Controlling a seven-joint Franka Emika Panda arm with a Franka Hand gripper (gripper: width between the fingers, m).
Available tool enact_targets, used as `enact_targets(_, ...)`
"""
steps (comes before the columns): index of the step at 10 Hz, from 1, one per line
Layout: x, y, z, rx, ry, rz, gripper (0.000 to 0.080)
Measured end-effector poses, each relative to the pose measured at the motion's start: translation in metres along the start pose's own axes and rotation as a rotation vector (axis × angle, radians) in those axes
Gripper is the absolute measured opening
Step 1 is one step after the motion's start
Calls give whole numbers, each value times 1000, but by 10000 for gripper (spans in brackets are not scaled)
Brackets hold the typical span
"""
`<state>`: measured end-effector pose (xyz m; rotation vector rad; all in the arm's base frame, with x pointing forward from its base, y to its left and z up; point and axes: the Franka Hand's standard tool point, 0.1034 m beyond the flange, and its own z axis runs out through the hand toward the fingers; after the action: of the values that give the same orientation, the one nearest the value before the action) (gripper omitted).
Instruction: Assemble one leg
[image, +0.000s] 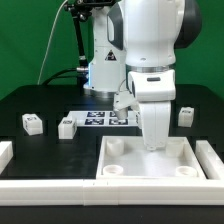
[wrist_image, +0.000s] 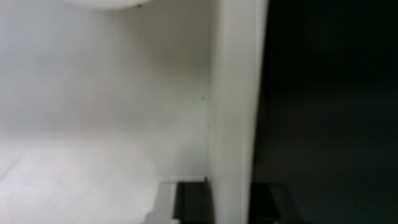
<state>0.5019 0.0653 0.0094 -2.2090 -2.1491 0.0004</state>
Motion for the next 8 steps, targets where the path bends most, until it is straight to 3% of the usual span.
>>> enact_targets(2, 0, 0, 1, 1, 0, 0, 59)
enact_targets(3, -1, 0, 1, 2, 0, 1, 281)
enact_targets(4, -1, -1, 1, 2, 0, 1, 281)
enact_targets(6, -1, -1, 1, 3, 0, 1, 608)
enact_targets(8, -1, -1, 1, 3, 0, 2, 637)
